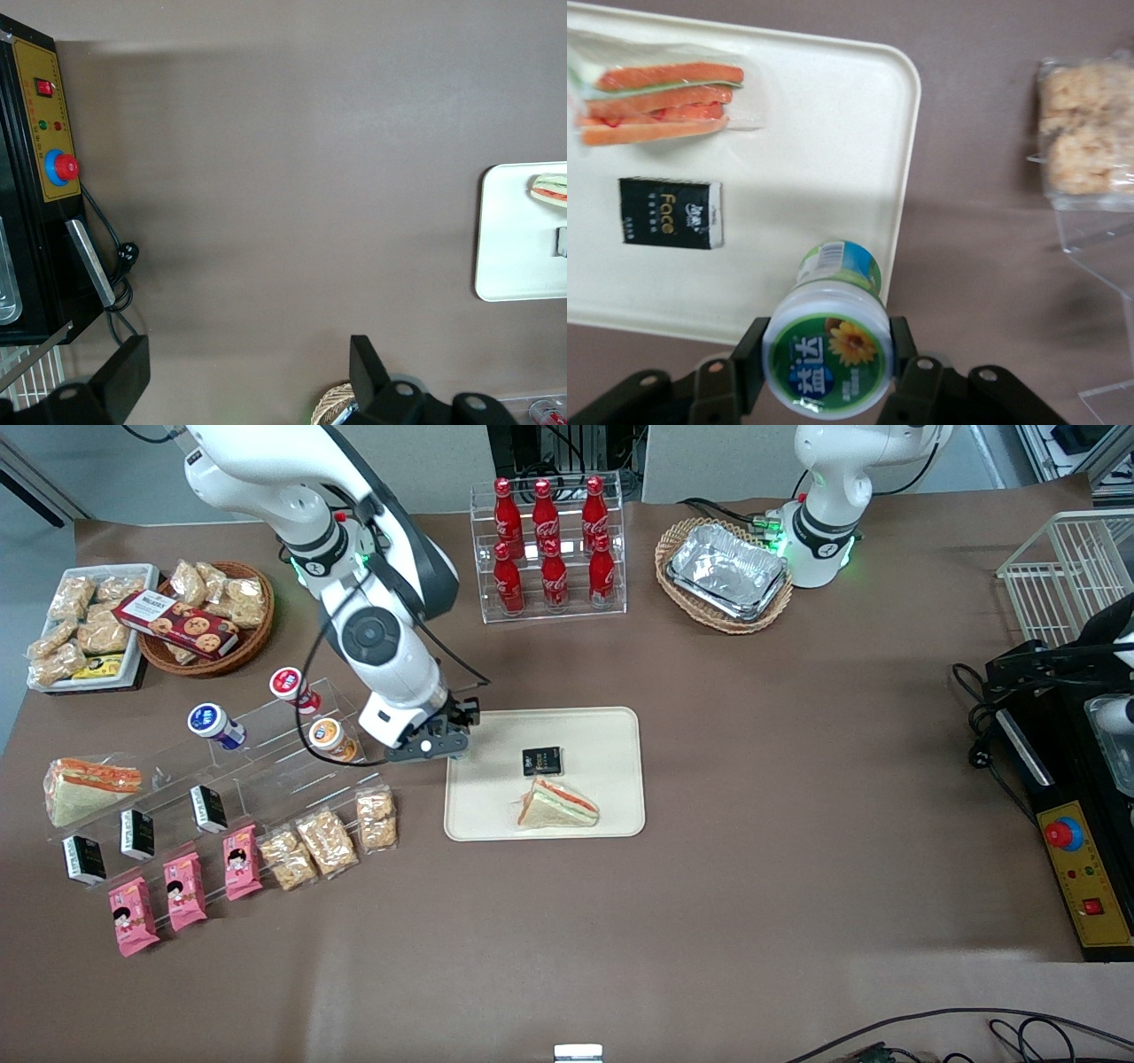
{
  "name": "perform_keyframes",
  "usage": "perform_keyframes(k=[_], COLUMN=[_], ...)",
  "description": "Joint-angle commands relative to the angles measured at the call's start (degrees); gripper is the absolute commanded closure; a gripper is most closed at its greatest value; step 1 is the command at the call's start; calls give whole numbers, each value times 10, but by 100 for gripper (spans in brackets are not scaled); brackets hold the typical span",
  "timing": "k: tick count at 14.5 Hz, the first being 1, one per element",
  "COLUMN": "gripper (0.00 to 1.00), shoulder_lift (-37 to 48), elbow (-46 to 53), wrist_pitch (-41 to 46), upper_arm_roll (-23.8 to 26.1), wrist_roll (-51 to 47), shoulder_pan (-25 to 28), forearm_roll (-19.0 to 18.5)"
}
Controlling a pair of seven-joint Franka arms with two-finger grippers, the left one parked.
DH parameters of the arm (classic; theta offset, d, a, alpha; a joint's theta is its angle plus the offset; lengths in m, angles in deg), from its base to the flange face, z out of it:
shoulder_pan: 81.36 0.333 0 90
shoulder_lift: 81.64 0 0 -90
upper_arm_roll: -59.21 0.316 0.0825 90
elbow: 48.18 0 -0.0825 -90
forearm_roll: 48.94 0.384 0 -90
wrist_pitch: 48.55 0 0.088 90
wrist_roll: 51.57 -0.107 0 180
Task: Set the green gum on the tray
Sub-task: 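Lower the green gum bottle onto the tray and open the right gripper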
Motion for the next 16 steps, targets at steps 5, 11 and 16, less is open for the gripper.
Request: perform_keyframes(k=[5, 11, 16], gripper=[72, 2, 1], shoulder_lift=[-93, -91, -39], elbow=[8, 11, 29], wrist_pitch=[-109, -103, -32], upper_arm_roll=[-5, -6, -11], wrist_roll=[-39, -43, -4], shoulder_pan=[34, 30, -22], forearm_roll=[8, 21, 20])
